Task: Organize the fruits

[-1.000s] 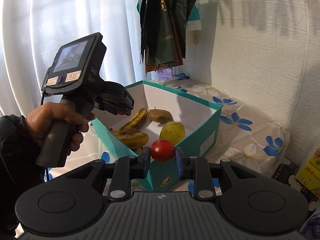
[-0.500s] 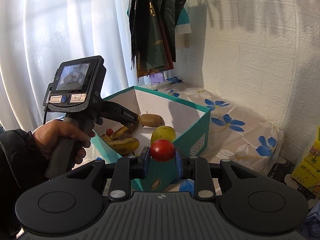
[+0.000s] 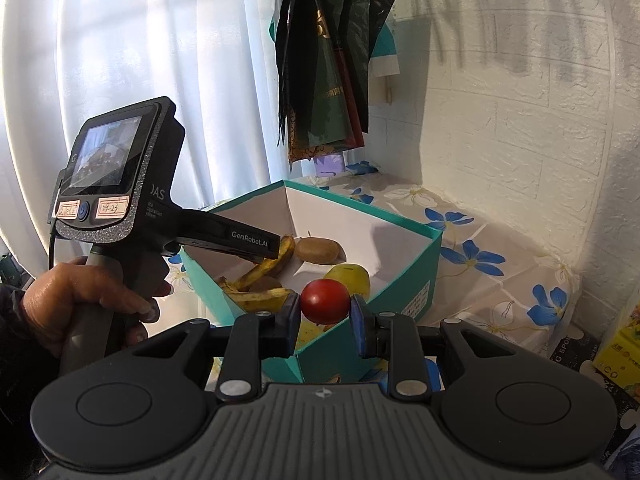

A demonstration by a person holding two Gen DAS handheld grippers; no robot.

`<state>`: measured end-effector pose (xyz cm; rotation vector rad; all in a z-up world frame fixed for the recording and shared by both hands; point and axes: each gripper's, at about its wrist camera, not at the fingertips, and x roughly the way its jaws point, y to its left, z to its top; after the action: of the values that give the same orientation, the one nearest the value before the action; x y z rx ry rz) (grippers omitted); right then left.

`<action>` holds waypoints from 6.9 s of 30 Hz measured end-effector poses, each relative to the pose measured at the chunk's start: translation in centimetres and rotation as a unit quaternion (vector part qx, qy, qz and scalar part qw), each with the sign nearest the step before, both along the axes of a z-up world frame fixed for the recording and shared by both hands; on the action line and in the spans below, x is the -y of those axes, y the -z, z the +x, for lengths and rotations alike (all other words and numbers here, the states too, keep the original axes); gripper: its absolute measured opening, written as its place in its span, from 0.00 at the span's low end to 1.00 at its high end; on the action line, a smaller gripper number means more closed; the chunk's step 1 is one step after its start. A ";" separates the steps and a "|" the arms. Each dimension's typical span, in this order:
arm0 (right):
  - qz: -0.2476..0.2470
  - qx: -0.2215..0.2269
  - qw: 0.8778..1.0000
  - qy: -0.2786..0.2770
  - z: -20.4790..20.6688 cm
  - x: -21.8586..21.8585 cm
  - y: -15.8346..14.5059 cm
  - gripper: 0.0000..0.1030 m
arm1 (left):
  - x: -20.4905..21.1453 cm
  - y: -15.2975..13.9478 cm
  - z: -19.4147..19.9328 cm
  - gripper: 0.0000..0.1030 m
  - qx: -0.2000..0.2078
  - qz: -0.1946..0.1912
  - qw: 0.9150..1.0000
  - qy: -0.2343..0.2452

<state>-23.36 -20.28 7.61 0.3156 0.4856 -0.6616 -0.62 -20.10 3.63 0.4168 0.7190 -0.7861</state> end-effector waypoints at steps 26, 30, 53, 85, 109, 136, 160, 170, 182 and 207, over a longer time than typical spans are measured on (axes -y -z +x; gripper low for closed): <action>0.001 -0.014 1.000 -0.025 2.7 -0.6 -0.1 0.25 | -6.4 -0.7 0.7 1.00 -0.032 -0.015 0.998 -0.057; 0.000 -0.018 0.999 -0.028 3.1 -0.5 0.0 0.25 | -6.7 -0.6 0.8 1.00 -0.037 -0.014 0.997 -0.064; 0.004 -0.054 0.998 -0.032 6.8 1.7 1.4 0.25 | -7.5 -0.2 1.3 1.00 -0.046 -0.003 0.996 -0.082; 0.017 -0.074 0.997 -0.033 9.2 5.2 3.7 0.25 | -7.6 0.4 0.7 1.00 -0.037 0.024 0.995 -0.087; 0.010 -0.071 0.997 -0.027 8.4 5.2 3.2 1.00 | -6.0 1.2 -0.4 1.00 -0.018 0.068 0.994 -0.082; 0.019 -0.079 0.996 -0.028 7.8 3.6 2.9 1.00 | -6.6 1.4 -0.6 1.00 -0.027 0.089 0.993 -0.072; 0.081 -0.044 0.994 -0.058 7.9 4.9 1.8 1.00 | -8.3 1.1 -0.8 1.00 -0.045 0.082 0.993 -0.066; 0.214 -0.040 0.974 -0.058 10.1 7.5 3.8 1.00 | -8.6 1.4 -0.4 1.00 -0.048 0.084 0.993 -0.068; 0.213 -0.064 0.972 -0.078 12.0 8.3 4.2 1.00 | -8.2 2.1 0.6 1.00 -0.058 0.089 0.992 -0.069; 0.360 -0.067 0.919 -0.149 16.0 9.5 5.7 1.00 | -7.6 3.1 1.3 1.00 -0.062 0.103 0.990 -0.066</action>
<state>-7.41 -29.80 1.87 0.8762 0.8862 -0.1813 0.71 -12.46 0.49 0.5045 0.9400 -0.6183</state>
